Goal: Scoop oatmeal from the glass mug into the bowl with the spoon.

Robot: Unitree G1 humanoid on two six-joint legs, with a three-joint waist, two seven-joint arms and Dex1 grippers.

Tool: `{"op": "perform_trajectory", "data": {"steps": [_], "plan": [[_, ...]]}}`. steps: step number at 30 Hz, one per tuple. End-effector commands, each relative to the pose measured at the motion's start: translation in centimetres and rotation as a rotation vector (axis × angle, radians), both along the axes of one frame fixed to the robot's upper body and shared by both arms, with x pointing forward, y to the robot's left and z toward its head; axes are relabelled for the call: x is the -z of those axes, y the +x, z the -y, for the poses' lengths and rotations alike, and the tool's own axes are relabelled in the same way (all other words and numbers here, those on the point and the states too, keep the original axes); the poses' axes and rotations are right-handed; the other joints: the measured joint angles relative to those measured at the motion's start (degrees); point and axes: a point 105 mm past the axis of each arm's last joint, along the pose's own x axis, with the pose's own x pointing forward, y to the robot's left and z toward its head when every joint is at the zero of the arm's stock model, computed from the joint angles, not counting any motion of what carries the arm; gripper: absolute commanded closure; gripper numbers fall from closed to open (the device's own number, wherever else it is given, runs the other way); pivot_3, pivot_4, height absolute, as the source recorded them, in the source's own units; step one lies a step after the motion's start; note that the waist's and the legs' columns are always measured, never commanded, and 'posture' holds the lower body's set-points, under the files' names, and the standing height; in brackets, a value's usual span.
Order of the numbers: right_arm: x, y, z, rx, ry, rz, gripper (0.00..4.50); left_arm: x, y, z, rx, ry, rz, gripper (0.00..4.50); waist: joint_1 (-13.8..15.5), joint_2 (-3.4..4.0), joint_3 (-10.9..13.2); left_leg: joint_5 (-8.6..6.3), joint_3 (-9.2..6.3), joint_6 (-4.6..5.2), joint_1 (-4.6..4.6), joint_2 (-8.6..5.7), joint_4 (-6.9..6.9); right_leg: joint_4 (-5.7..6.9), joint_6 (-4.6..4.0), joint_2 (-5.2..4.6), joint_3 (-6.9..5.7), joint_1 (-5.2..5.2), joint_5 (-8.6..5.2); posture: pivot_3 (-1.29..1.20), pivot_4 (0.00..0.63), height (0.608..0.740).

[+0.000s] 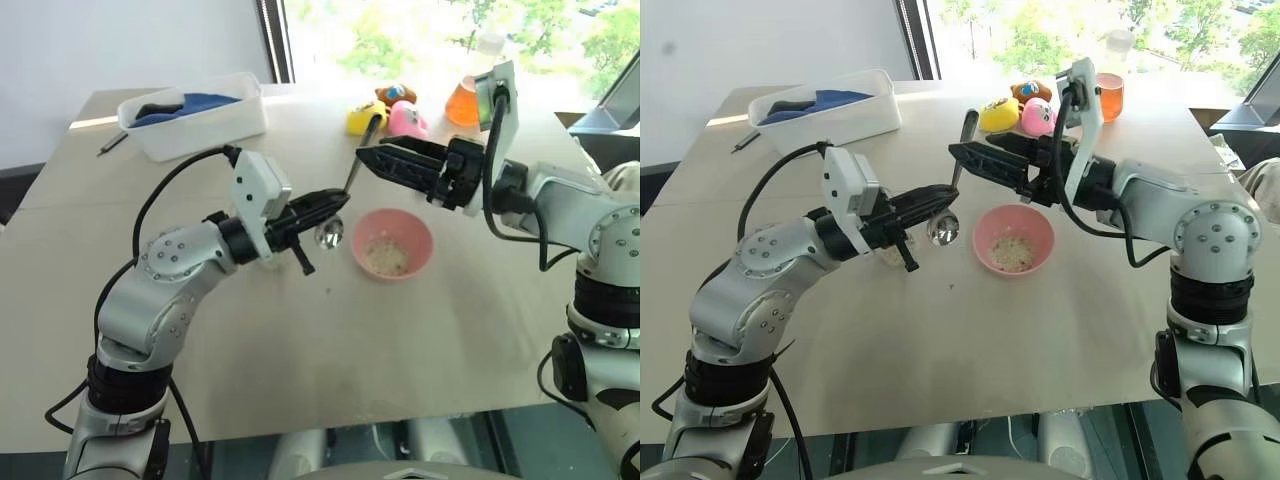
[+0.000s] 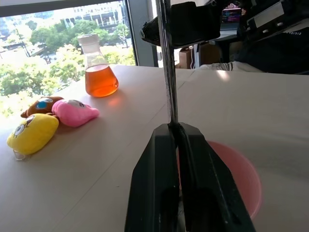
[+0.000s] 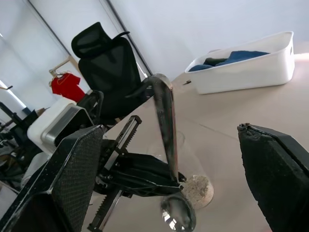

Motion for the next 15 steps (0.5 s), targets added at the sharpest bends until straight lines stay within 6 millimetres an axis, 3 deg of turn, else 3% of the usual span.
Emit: {"op": "perform_trajectory", "data": {"steps": [1, 15], "plan": [[-1.2, -0.8, -0.4, -0.025, -0.008, 0.074, 0.00, -0.3, -0.6, 0.0, 0.021, 0.020, 0.022, 4.45, 0.00, 0.00, 0.00, 0.00, 0.00, 0.00, 0.00, 0.00, 0.00, 0.00, 0.00, 0.00, 0.00, 0.00, 0.00, 0.00, 0.150, 0.740], [-1.6, -1.7, -2.0, -0.115, 0.005, 0.105, 0.00, -0.2, -1.5, 0.5, 0.096, -0.069, -0.065, 4.45, 0.03, 0.01, 0.00, 0.00, -0.03, 0.00, 0.00, 0.00, 0.00, 0.00, 0.00, 0.00, -0.01, 0.00, 0.00, 0.00, 0.150, 0.740]]}}
